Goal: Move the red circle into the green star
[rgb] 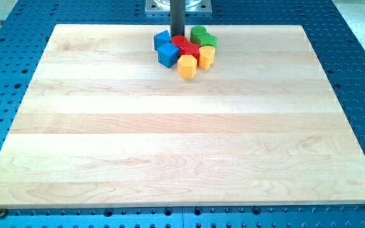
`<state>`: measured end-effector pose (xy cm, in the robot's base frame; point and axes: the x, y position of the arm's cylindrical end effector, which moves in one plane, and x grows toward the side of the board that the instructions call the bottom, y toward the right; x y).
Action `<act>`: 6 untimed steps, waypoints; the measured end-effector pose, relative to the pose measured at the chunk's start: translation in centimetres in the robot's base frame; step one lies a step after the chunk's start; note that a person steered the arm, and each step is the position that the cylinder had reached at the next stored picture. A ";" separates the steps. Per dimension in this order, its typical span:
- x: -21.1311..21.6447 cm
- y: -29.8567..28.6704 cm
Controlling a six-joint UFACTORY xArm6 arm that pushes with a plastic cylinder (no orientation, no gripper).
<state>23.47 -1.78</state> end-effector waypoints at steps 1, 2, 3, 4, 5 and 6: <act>2.3 -3.5; 4.4 -2.4; 4.3 2.4; 4.1 6.3; 7.0 3.0; 8.4 1.8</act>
